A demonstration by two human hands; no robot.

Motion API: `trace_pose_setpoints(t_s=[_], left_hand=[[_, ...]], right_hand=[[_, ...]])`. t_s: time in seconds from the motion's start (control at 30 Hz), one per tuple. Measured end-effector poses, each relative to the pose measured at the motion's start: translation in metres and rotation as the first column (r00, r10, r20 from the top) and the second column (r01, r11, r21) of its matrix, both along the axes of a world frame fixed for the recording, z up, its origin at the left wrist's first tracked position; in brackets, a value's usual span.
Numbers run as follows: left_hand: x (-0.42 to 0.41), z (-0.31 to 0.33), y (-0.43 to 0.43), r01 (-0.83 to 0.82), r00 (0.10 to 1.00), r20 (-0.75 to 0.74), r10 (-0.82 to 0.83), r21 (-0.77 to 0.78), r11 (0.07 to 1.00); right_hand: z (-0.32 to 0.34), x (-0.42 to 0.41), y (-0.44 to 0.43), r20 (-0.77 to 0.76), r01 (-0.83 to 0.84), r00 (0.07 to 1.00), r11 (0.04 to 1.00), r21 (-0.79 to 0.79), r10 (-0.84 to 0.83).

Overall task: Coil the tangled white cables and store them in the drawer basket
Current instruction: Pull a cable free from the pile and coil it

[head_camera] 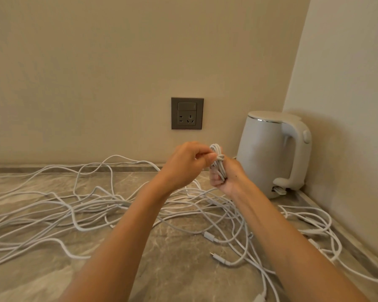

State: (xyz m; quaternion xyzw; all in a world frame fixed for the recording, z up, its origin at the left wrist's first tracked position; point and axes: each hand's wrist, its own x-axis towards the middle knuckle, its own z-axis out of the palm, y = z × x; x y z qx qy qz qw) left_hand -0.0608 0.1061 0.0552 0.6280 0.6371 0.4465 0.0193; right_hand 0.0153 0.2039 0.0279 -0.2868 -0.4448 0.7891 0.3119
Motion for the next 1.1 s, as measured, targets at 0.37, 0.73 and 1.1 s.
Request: trace_pose_setpoints(t_s=[0.37,0.73,1.1], left_hand=[[0.006,0.002,0.002,-0.008,0.882,0.461,0.103,-0.202,0.979],[0.017,-0.005,0.005,-0.088,0.804,0.585,0.109,-0.065,0.994],[0.019,-0.009,0.007,-0.096,0.99,-0.105,0.097,0.02,0.995]], right_hand=[[0.003,0.001,-0.007,0.031,0.218,0.974,0.962,0.163,-0.226],[-0.001,-0.004,-0.007,-0.005,0.238,0.971,0.959,0.154,-0.24],[-0.008,-0.004,-0.001,-0.097,0.1,0.988,0.973,-0.208,-0.122]])
